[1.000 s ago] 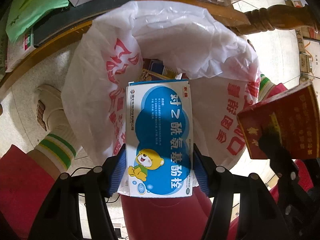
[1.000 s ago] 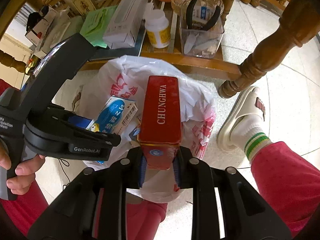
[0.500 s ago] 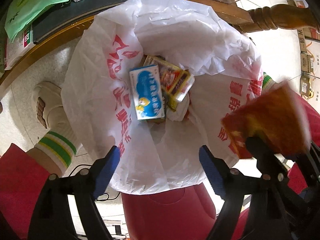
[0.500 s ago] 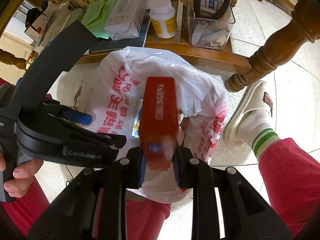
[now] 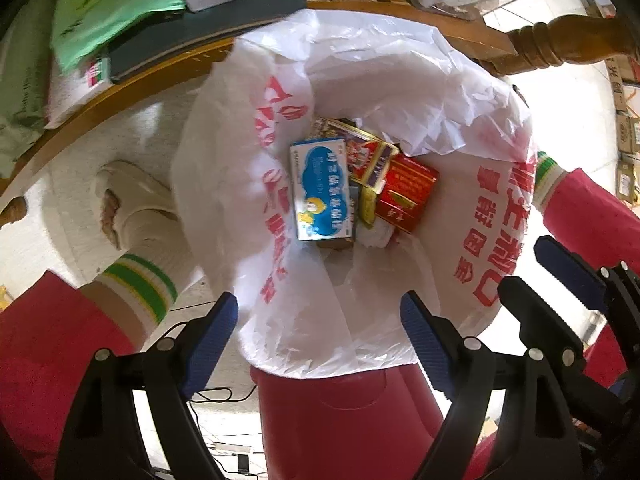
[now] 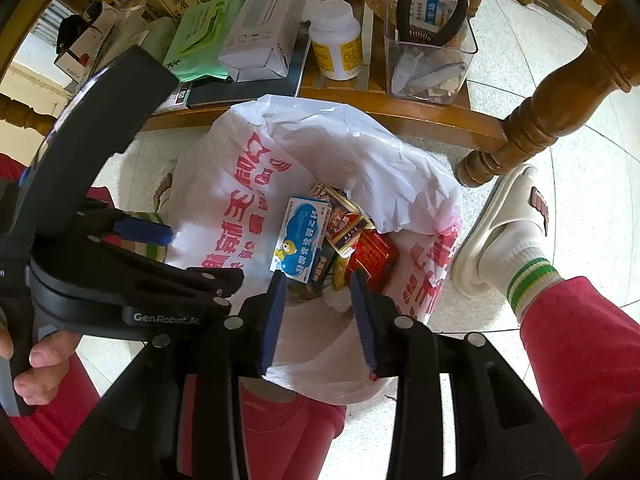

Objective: Collect trash

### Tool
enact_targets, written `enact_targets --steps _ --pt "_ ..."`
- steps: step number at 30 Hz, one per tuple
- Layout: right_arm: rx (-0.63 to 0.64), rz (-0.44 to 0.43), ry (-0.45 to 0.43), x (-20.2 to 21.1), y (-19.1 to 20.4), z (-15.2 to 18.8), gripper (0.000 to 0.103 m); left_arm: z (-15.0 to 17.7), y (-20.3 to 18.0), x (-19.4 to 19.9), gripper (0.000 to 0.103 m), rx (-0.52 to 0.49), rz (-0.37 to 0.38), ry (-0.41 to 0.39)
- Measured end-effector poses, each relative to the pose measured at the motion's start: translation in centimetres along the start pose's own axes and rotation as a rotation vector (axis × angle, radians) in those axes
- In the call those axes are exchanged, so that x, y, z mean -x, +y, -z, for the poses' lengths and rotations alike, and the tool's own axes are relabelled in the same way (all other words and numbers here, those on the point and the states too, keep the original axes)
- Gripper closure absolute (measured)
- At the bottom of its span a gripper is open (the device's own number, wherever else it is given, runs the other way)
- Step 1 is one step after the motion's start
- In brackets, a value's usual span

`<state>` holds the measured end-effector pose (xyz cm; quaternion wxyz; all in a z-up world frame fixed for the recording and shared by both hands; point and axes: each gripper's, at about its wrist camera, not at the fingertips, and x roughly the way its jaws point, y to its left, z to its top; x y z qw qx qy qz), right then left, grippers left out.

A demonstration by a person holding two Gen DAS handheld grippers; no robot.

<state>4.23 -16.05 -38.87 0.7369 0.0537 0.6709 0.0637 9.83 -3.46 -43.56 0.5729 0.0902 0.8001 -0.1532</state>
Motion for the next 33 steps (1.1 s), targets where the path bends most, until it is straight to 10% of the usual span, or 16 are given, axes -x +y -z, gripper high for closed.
enact_targets --steps 22,33 --pt "-0.056 0.043 -0.048 3.9 0.7 3.4 0.064 5.4 -2.3 4.5 0.021 0.029 -0.211 -0.214" --pt "-0.068 0.117 -0.33 13.2 2.4 7.1 0.035 10.6 -3.1 12.1 0.021 0.093 -0.255 -0.471"
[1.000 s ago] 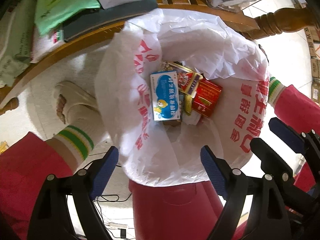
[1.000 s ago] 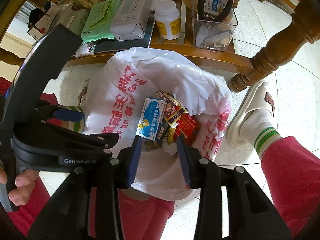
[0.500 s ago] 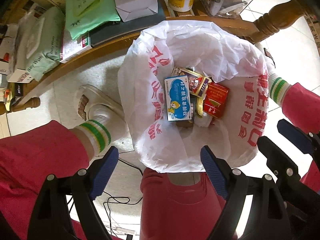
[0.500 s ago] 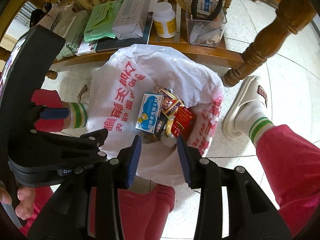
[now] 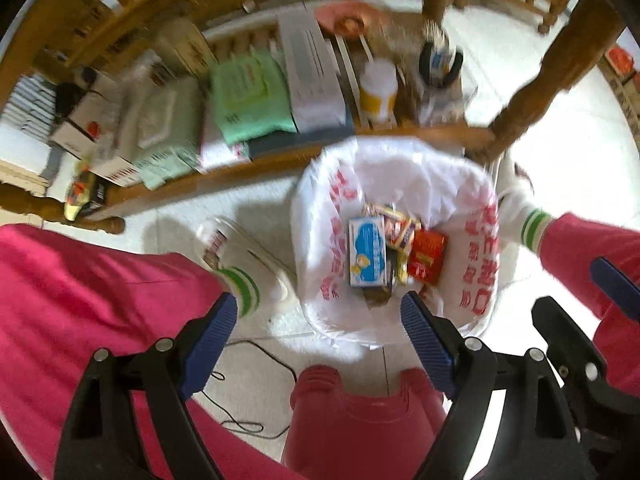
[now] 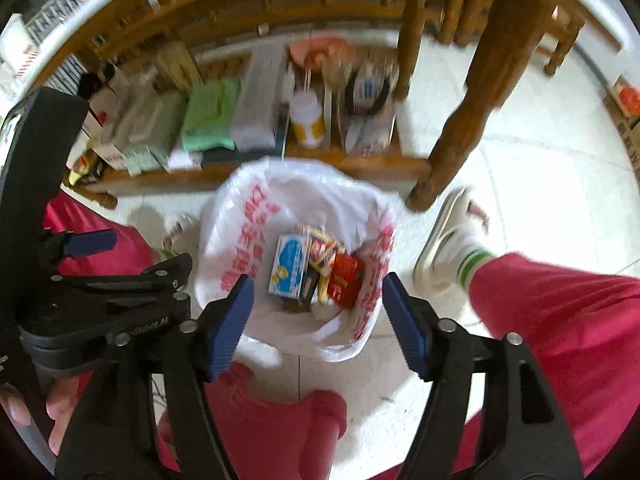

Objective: Collect trash

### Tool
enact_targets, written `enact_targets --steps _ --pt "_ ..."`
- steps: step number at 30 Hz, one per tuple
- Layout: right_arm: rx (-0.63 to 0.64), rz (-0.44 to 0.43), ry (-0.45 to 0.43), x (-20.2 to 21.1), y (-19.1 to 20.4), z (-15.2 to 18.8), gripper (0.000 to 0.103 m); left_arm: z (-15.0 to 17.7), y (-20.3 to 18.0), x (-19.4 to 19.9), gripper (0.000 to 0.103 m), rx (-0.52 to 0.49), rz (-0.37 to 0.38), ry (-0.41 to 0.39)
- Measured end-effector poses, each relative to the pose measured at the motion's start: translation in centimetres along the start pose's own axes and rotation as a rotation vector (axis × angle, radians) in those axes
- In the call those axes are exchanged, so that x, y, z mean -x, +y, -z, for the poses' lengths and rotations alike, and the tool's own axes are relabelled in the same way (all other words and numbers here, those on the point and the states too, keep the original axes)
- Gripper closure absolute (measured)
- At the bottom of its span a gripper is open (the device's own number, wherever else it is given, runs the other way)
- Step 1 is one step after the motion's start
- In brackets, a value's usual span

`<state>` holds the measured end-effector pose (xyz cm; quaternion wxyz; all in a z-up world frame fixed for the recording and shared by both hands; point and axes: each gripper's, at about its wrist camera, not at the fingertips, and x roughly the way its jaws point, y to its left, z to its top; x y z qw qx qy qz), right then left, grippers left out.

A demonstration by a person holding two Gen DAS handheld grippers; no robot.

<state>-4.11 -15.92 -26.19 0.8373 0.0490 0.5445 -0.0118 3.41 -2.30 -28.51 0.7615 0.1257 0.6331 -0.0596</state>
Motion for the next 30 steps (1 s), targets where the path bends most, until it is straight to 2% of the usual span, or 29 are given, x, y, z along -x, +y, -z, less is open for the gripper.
enact_targets --steps 8,13,17,20,25,30 --pt "-0.01 0.058 -0.275 8.9 0.4 -0.2 0.024 0.6 1.3 8.7 0.021 0.068 0.002 -0.231" --pt "-0.014 0.101 -0.47 15.4 0.7 -0.1 0.021 1.3 1.8 15.9 0.016 0.098 -0.007 -0.422" --pt "-0.014 0.081 -0.58 19.7 0.8 -0.1 0.018 2.2 2.3 20.8 0.011 0.13 -0.02 -0.562" --pt "-0.009 0.091 -0.681 23.2 0.9 -0.1 0.012 2.9 2.8 24.8 0.008 0.151 -0.02 -0.671" --pt "-0.009 0.107 -0.79 27.6 1.3 0.4 0.007 4.5 3.3 29.4 0.008 0.172 -0.056 -0.821" --pt "-0.002 0.122 -0.856 30.4 1.7 0.9 0.007 5.6 3.7 32.3 0.008 0.194 -0.072 -0.889"
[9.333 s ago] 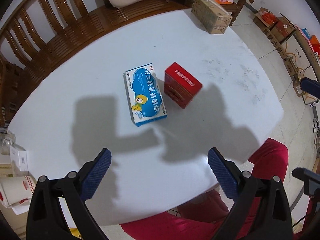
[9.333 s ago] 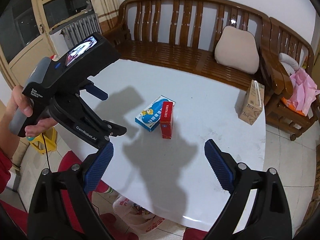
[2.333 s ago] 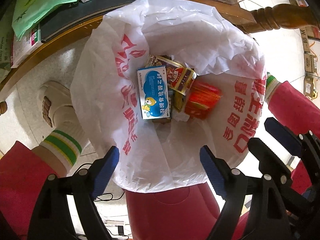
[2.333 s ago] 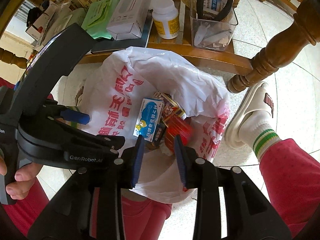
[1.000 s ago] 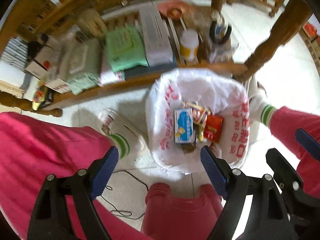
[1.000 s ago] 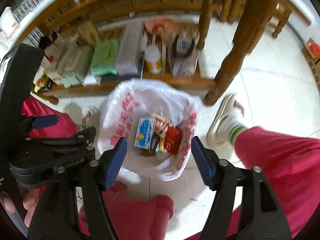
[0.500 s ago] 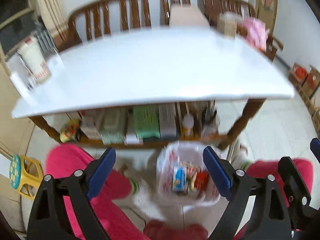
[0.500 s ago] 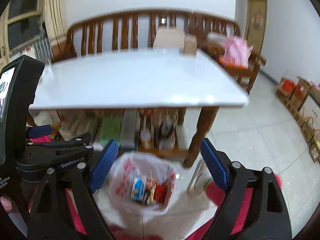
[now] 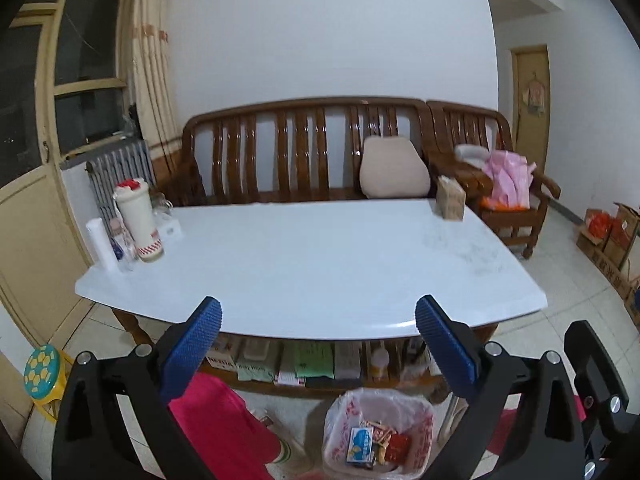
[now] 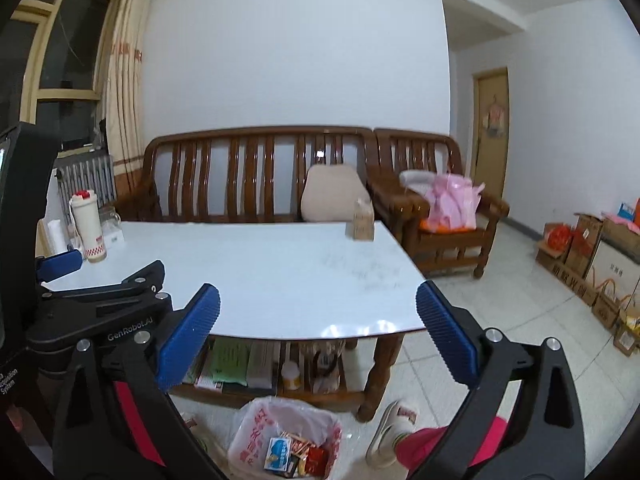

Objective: Collect trash

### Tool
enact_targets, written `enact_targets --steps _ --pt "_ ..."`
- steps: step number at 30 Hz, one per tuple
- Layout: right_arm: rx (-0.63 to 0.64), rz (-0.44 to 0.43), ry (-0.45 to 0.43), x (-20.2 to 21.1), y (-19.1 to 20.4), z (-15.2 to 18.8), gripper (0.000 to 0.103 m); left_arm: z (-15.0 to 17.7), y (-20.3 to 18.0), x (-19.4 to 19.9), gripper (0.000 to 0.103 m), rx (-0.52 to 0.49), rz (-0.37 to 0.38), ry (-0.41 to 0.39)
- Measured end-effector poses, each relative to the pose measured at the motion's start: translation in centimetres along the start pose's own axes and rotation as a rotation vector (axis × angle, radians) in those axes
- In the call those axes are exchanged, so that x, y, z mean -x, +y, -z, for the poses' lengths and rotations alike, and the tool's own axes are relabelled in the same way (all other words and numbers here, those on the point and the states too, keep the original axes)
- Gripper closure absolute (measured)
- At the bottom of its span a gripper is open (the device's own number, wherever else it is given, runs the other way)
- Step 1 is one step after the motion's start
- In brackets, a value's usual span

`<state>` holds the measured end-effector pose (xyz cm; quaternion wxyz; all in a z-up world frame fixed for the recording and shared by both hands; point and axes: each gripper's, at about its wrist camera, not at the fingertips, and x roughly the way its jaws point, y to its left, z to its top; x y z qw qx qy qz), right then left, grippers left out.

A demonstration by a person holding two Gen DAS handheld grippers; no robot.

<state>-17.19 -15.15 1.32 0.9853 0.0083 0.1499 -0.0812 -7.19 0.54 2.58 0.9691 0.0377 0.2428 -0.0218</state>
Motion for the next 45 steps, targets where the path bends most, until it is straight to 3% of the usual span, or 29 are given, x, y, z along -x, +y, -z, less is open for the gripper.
enact_targets --steps 9,45 --pt "-0.004 -0.012 -0.023 1.7 0.1 -0.6 0.007 -0.4 1.1 2.4 0.008 0.01 0.022 -0.059" --pt "0.012 0.02 0.033 1.0 0.8 -0.8 0.007 0.5 1.3 0.8 0.008 -0.003 0.031 0.061"
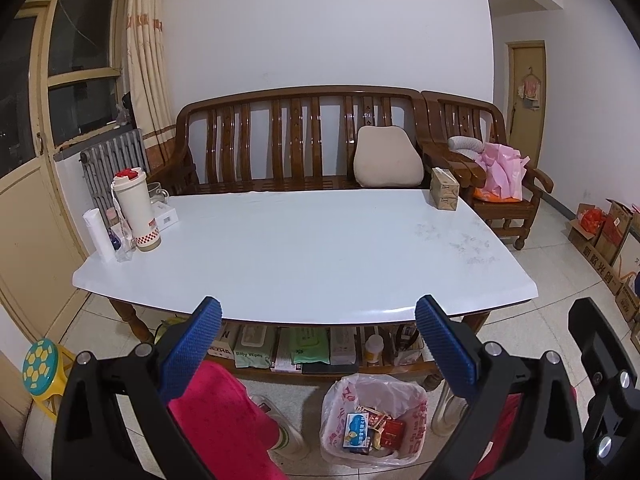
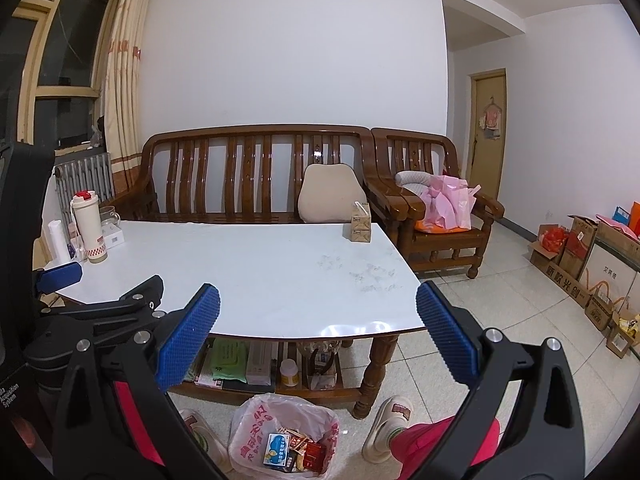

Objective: Collect trash

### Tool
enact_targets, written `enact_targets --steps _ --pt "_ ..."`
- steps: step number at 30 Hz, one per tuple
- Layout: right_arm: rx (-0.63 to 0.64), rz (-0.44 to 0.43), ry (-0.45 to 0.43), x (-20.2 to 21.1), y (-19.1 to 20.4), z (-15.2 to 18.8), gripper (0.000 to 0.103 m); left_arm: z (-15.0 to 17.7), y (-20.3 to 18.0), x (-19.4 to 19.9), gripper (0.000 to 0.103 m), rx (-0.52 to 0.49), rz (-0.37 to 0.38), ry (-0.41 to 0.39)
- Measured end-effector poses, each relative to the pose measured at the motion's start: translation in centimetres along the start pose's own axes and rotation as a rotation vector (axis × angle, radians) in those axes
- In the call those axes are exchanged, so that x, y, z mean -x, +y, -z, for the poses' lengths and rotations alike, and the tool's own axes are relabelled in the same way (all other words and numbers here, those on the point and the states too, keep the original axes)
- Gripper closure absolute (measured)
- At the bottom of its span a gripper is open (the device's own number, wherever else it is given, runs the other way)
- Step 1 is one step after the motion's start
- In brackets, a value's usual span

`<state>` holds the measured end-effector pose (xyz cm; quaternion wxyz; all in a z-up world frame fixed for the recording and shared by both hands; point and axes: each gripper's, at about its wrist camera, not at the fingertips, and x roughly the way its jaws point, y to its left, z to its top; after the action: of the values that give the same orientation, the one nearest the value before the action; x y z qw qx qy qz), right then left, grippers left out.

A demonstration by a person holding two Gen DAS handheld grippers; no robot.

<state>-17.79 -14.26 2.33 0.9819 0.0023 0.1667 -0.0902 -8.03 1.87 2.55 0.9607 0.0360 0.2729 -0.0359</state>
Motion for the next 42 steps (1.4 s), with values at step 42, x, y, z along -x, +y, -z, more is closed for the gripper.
enact_targets --steps 42 --pt "0.002 -0.009 0.017 -0.73 -0.08 0.23 0.007 0.05 0.98 -1.01 0.008 -0.027 -0.006 0.019"
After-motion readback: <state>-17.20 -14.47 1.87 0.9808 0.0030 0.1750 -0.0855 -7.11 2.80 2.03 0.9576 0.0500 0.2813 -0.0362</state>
